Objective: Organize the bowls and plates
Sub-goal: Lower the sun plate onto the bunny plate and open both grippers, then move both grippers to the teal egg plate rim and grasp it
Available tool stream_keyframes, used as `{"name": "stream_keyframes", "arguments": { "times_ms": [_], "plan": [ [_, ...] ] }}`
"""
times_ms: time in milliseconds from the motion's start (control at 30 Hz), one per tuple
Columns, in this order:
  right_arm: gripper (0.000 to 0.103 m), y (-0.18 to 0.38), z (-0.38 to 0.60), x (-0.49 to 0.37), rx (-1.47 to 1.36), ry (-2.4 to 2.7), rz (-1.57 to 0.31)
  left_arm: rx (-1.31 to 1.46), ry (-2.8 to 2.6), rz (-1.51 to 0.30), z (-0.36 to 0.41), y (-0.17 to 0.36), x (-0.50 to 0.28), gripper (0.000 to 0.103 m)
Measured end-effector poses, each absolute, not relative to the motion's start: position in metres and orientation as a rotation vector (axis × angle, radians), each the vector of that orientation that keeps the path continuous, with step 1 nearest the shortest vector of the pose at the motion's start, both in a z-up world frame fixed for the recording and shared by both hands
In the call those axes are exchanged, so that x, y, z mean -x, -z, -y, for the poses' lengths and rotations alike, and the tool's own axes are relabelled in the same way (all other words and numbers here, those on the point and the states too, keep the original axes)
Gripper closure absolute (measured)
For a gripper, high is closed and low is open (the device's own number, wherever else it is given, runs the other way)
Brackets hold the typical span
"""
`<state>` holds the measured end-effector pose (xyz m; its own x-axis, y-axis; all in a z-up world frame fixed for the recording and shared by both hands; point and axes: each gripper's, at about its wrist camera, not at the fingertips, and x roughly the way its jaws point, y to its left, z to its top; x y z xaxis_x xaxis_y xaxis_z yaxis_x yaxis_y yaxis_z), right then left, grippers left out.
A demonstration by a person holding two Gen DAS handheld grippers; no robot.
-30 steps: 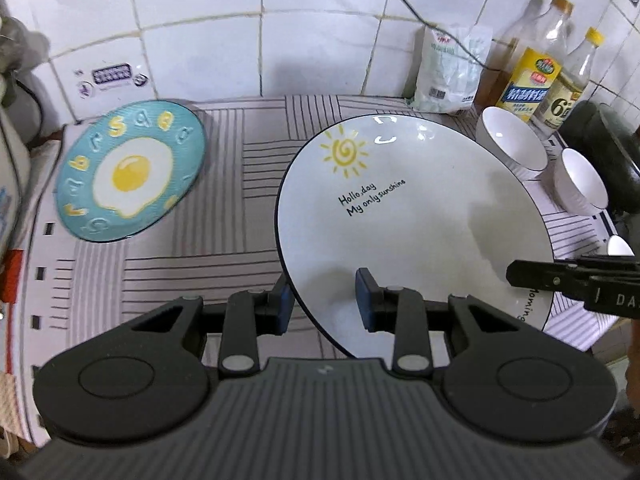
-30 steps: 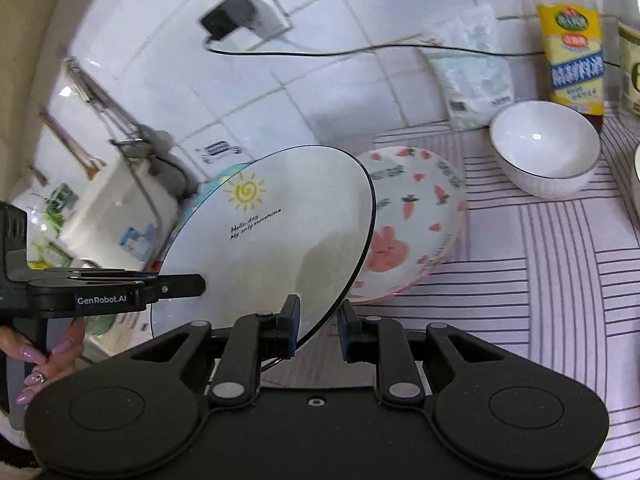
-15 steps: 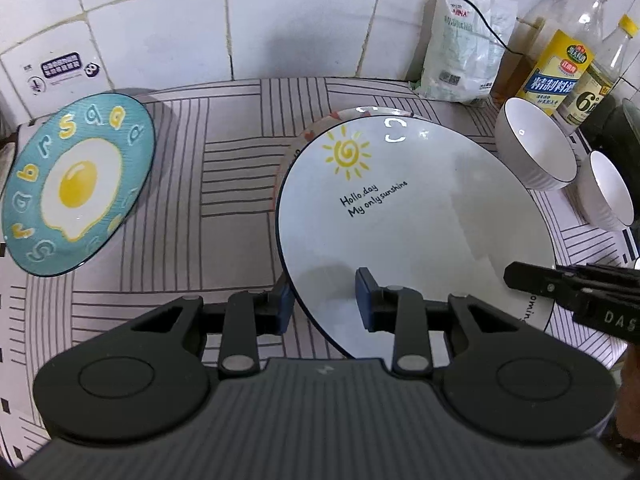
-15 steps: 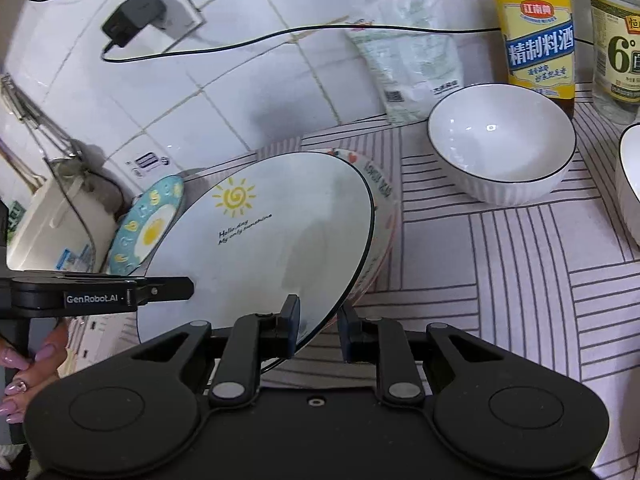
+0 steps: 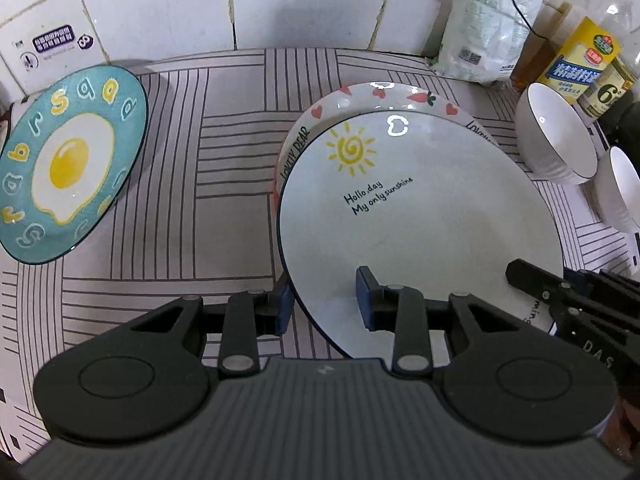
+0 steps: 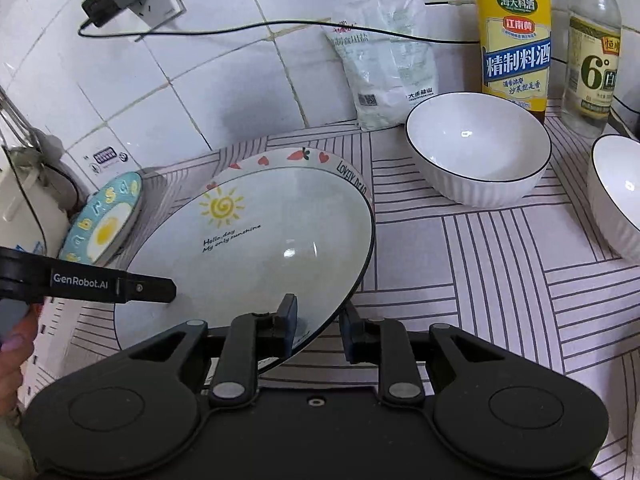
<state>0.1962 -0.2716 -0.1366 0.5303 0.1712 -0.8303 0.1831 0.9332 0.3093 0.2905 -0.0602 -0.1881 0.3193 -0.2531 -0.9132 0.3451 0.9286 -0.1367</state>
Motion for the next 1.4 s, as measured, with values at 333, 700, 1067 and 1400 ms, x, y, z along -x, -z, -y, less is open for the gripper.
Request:
{"name": "stream_keyframes", "arguments": {
  "times_ms": [333,700,1067,1400],
  "plan": [
    [0.069,0.140,0.251,-0.203,-0.172,0.048,-0.982,-0.085,0.384,-1.185,0.064,0.191,-0.294,0.072],
    [0.066,0.148,0.241,-0.213,-0.084,0.095,-0.969,-0.101,0.349,-1.170,0.068,0.194,-0.300,0.073],
    [0.067,0.121,0.236,-0.192,-0.082,0.080,-0.926,-0.134,0.374,-1.073,0.055,0.150,-0.270,0.073],
    [0.041,0.069,0.210,-0.158,-0.056,0.000,-0.836,-0.145,0.402,-1.005,0.029,0.106,-0.228,0.073]
  ]
}}
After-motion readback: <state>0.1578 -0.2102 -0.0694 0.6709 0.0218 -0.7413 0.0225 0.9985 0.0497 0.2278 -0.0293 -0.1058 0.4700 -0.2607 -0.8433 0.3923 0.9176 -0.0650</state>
